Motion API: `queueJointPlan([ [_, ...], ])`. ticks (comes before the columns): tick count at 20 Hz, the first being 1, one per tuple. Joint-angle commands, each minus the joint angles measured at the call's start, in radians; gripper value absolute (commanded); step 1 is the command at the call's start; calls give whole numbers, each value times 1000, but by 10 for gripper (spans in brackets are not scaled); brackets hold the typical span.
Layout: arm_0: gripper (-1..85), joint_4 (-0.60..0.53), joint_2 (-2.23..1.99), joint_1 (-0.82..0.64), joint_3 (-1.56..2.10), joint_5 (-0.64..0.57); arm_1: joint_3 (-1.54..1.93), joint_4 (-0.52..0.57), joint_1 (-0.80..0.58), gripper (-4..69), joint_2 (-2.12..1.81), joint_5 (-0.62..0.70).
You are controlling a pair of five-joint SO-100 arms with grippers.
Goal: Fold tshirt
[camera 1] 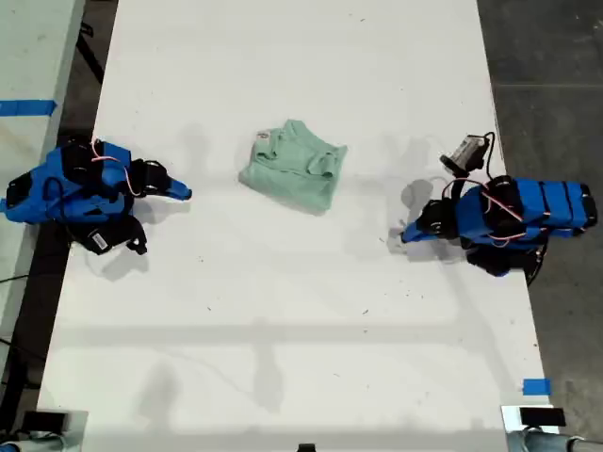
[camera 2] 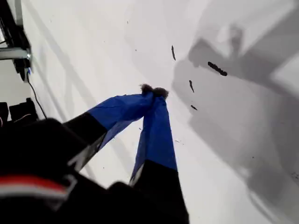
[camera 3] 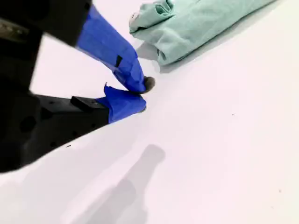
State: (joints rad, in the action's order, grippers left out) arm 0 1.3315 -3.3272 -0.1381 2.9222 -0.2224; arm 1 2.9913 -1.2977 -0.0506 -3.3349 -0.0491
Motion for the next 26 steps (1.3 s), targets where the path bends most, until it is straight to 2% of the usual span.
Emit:
queueJointPlan([
  [1, 1, -35, 8, 2, 98, 51, -2, 28, -25, -19, -20, 38],
  [3, 9, 91, -3, -17, 94, 140, -2, 32, -26, 4, -25, 37],
  [5, 99, 94, -3, 38, 97, 160, -2, 32, -31, 8, -26, 187],
  [6, 169, 100, -3, 80, 97, 204, -2, 32, -31, 8, -26, 291],
  [7, 202, 100, -3, 121, 97, 256, -2, 32, -32, 8, -26, 449],
  [8, 185, 98, -3, 147, 97, 261, -2, 32, -32, 8, -26, 637],
  [9, 151, 101, -3, 156, 97, 247, -2, 35, -32, 2, -29, 650],
  [26, 153, 101, -3, 183, 95, 245, 0, 35, -32, 2, -29, 649],
])
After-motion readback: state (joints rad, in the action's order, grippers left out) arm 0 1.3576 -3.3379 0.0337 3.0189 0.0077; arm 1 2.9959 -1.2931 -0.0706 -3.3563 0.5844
